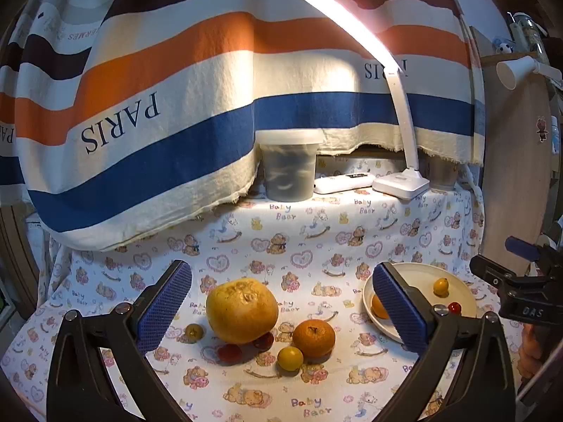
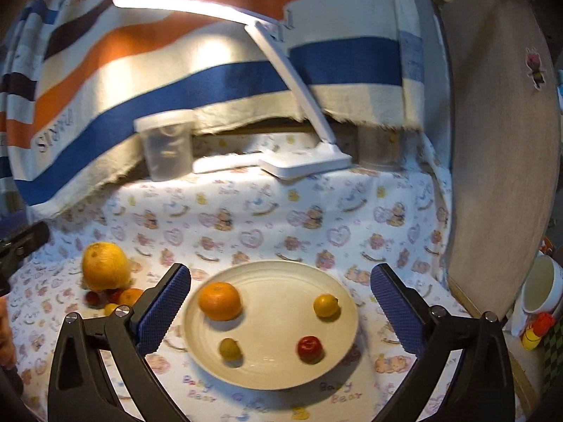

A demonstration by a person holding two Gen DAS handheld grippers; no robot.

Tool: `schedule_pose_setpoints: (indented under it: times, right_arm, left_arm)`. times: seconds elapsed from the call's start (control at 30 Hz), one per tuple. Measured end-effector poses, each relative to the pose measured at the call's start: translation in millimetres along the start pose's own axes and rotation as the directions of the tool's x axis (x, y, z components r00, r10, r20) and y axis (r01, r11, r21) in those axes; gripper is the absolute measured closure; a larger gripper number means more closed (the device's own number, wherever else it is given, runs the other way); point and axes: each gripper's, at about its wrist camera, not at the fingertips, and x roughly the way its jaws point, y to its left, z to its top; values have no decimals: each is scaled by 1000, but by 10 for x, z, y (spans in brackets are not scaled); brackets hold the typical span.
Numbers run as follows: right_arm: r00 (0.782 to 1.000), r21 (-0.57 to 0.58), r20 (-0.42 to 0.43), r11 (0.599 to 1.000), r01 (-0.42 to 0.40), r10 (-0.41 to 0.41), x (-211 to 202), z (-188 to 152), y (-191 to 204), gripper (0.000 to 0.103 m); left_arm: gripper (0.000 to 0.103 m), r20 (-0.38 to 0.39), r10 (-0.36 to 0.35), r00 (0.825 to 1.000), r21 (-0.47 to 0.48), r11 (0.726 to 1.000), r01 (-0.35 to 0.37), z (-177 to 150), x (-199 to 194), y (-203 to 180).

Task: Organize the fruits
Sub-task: 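Move both open tools back toward the loose fruits beside the plate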

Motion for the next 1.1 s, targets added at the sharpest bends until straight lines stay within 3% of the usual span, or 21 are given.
schedule_pose_setpoints:
  times: [0.1,0.3,0.47,0.67,1.0,1.1]
  right_arm:
    - [1000,-26,27,1000,-15,15,-30,-6,80,1]
    - [999,-31,-32,999,-23,22,49,170,267,1]
    - [999,0,26,1000,-26,26,-21,450,475,1]
    - [996,41,5,995,-89,89,103,544,712,1]
    - [980,43,-129,988,-148,152,622,320,1100,1]
    - [959,73,-204,980,-187,198,780,248,1162,1]
  left_arm:
    - [1,-2,17,1000,18,1000,-17,-37,14,-18]
    - [1,-24,67,997,66,996,-65,-79,124,22]
    - [1,-61,54,997,20,998,-53,-29,192,195]
    - [1,-85,81,993,-25,996,-83,8,272,432]
    - [1,-139,118,983,-96,987,-132,-12,411,733]
    - [1,-191,93,977,-127,985,-119,-44,511,809]
